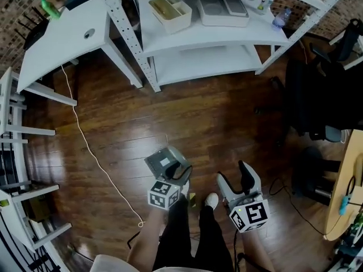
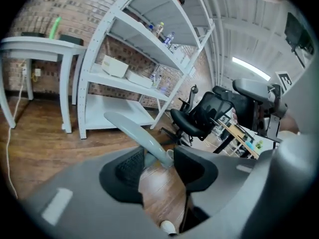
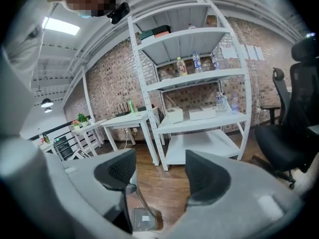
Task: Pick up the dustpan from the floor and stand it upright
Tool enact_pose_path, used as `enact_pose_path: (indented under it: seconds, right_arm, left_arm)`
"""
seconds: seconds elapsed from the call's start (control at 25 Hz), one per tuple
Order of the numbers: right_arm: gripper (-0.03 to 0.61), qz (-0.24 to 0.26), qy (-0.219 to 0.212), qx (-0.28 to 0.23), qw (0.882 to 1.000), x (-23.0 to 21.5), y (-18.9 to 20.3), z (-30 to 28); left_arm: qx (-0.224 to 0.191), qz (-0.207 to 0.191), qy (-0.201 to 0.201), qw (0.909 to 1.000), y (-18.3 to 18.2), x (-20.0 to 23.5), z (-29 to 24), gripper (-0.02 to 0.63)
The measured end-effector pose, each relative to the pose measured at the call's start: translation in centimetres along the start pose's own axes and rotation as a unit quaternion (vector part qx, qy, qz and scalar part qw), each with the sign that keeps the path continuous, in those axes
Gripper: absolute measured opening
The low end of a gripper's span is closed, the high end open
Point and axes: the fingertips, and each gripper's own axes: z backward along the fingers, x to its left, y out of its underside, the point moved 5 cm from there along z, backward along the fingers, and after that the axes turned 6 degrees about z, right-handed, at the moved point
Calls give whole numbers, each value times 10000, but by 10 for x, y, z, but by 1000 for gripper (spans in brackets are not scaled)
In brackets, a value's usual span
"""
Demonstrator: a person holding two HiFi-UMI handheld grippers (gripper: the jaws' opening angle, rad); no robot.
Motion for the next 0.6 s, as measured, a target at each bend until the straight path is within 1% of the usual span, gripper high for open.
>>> enact_pose_path:
  seconds: [0.12, 0.2, 0.32, 0.44, 0.52, 0.6]
  right_arm:
    - [295, 121, -213, 35, 9997, 17, -17, -2]
    - [295, 215, -381, 22, 9990, 30, -31, -5]
    - [295, 401, -639, -55, 9971, 52, -56, -3]
    - [295, 482, -856, -215, 9949, 70, -77, 7]
    - [295, 447, -1031, -333, 9931, 78, -83, 19]
    - [295, 406, -1272, -446, 9900, 84, -85, 35]
  left_arm:
    - [-220, 421, -449, 9979, 2, 19, 28, 206]
    - [-271, 567, -702, 9956, 3, 31, 45, 209]
    - [-125, 577, -855, 9946, 13, 38, 67, 218]
    - [101, 438, -940, 9946, 26, 34, 80, 220]
    - [125, 471, -1057, 9932, 35, 29, 88, 252]
    - [77, 584, -1267, 9902, 44, 22, 100, 290]
